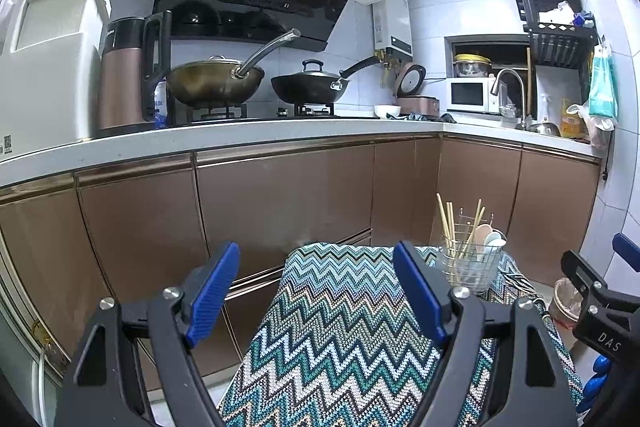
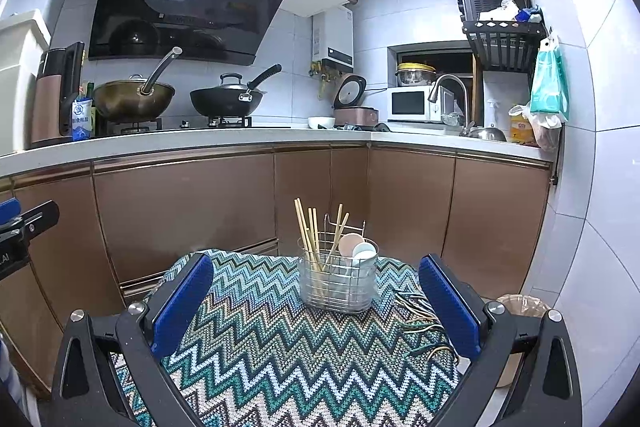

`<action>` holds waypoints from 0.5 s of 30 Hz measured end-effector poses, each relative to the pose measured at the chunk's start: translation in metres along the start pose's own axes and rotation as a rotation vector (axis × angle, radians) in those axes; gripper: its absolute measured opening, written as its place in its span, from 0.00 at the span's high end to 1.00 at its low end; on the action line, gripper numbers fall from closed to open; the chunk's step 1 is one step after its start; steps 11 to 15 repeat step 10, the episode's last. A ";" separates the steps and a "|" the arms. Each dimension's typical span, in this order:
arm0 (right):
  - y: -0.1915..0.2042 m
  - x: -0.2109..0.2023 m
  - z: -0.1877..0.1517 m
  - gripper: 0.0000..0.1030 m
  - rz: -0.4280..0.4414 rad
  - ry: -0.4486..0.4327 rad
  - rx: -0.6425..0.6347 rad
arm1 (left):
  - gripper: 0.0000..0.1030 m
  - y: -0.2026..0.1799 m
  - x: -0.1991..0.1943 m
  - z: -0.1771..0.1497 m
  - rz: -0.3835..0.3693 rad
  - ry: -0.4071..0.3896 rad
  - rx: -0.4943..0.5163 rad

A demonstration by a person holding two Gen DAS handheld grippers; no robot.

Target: Organize utensils

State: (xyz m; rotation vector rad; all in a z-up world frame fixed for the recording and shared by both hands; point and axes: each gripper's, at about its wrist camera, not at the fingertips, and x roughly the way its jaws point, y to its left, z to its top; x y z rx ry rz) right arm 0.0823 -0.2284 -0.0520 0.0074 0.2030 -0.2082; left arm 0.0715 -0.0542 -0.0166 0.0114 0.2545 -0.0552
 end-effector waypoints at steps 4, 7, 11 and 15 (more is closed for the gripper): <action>0.000 0.000 0.000 0.00 -0.001 0.000 -0.001 | 0.24 0.002 -0.002 -0.001 0.003 0.000 -0.009; 0.000 0.000 0.000 0.00 0.000 0.002 -0.002 | 0.24 0.003 -0.002 0.000 0.003 0.001 -0.012; 0.000 0.000 -0.001 0.00 -0.002 0.005 -0.004 | 0.24 0.003 -0.004 -0.001 0.004 0.000 -0.015; 0.000 0.000 -0.001 0.00 -0.002 0.005 -0.004 | 0.24 0.003 -0.004 -0.001 0.004 0.000 -0.015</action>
